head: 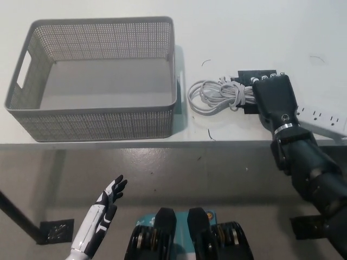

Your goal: Use the right hand to pick up a power strip and put it into a container on the left side

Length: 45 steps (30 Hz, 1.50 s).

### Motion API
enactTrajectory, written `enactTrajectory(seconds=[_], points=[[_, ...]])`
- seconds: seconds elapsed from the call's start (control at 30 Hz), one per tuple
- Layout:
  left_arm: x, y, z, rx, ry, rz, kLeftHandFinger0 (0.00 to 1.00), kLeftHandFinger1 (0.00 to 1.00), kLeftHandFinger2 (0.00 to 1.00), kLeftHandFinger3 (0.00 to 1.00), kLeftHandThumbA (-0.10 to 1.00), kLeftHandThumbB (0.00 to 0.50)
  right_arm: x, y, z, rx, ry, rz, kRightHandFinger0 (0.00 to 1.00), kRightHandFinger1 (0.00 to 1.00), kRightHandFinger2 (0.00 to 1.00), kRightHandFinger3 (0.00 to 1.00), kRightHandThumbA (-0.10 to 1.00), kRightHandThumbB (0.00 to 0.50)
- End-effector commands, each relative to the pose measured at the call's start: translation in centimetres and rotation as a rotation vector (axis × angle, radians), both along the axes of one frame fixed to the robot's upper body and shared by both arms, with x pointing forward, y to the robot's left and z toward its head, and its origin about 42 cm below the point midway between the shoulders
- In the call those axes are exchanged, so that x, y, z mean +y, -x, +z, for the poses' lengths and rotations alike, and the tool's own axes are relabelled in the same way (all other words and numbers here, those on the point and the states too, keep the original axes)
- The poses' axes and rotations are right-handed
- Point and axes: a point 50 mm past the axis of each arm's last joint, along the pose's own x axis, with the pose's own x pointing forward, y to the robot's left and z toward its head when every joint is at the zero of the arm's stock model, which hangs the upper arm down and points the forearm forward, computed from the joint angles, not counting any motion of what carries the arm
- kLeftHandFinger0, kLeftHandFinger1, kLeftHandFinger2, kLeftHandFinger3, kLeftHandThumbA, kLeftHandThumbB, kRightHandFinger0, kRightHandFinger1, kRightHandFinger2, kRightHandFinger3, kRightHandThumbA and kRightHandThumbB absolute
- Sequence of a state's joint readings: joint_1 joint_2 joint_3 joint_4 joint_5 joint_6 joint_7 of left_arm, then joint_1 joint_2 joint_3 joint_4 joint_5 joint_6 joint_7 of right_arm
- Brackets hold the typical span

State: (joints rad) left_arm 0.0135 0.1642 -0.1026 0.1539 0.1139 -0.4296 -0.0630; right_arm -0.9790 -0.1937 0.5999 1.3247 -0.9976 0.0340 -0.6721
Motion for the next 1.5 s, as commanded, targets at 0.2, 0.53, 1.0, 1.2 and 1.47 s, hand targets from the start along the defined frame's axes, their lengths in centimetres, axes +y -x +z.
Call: enactTrajectory(seconds=[0.2, 0.53, 1.0, 1.2, 1.47], points=[[0.2, -0.2, 1.3, -0.053, 0.012, -0.012, 1.00, 1.00, 1.00, 1.00, 1.00, 0.093, -0.7, -4.6, 21.7, -0.653, -0.005, 0.208, 0.00, 0.04, 0.59, 0.18, -0.10, 0.119], [0.2, -0.4, 1.3, -0.057, 0.010, -0.015, 1.00, 1.00, 1.00, 1.00, 1.00, 0.084, -0.1, -3.1, 32.5, -0.932, -0.078, 0.277, 0.00, 0.05, 0.75, 0.13, -0.10, 0.144], [0.2, -0.6, 1.6, -0.062, 0.003, -0.015, 1.00, 1.00, 1.00, 1.00, 1.00, 0.098, 1.8, 1.4, 39.8, -1.140, -0.191, 0.384, 0.00, 0.00, 0.58, 0.42, -0.10, 0.180], [0.3, -0.6, 1.7, -0.064, 0.006, -0.013, 1.00, 1.00, 1.00, 1.00, 1.00, 0.096, 2.7, 2.6, 41.5, -1.170, -0.223, 0.411, 0.00, 0.01, 0.60, 0.56, -0.10, 0.187], [0.2, -0.6, 1.5, -0.058, 0.002, -0.009, 1.00, 1.00, 1.00, 1.00, 1.00, 0.112, 6.9, 2.6, 42.5, -1.153, -0.246, 0.486, 0.00, 0.00, 0.54, 0.48, -0.10, 0.128]])
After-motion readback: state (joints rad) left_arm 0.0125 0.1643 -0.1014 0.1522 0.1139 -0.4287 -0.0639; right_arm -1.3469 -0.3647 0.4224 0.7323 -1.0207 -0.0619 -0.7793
